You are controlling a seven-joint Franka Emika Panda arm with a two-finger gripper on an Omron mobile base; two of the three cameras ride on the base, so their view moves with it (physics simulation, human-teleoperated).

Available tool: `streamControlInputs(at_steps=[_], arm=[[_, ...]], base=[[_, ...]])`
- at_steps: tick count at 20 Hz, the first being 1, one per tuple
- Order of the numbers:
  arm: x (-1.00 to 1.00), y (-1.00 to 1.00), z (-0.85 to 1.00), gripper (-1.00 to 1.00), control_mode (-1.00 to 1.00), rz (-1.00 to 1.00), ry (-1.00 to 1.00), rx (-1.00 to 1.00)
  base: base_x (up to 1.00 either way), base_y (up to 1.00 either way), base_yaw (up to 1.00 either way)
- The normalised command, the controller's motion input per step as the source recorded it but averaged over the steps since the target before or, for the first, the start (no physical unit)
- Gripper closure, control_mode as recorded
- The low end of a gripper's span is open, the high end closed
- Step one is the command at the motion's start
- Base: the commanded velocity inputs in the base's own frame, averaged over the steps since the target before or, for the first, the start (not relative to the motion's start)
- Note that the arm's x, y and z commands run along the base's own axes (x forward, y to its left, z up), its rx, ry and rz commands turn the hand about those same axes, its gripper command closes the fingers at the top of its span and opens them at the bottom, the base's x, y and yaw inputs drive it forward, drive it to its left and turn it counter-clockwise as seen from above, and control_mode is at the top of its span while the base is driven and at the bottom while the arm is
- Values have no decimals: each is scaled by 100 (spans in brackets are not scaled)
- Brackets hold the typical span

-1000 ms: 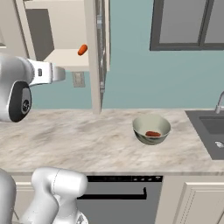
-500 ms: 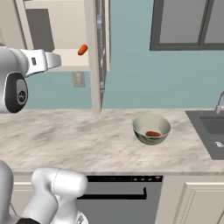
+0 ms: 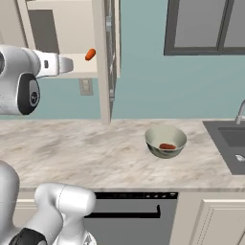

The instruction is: Pick the carrots from the cabinet and place them in one bowl. Pick the pear from the sink and place it in the other bowl.

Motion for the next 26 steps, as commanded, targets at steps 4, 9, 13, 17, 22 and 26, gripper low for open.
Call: streamControlInputs(at_steps=[4, 9, 13, 17, 22, 26], arm=[[20, 0, 0, -100, -100, -2, 4, 8], [20, 0, 0, -100, -100, 0, 0, -1], [41, 0, 0, -100, -100, 2, 2, -1], [36, 0, -1, -100, -100, 3, 5, 0], [28, 0, -4, -100, -100, 0, 3, -2], [32, 2, -3, -100, -100, 0, 4, -3]], base=[[0, 0, 0], [0, 0, 0], [0, 0, 0], [0, 0, 0], [0, 0, 0], [0, 0, 0]])
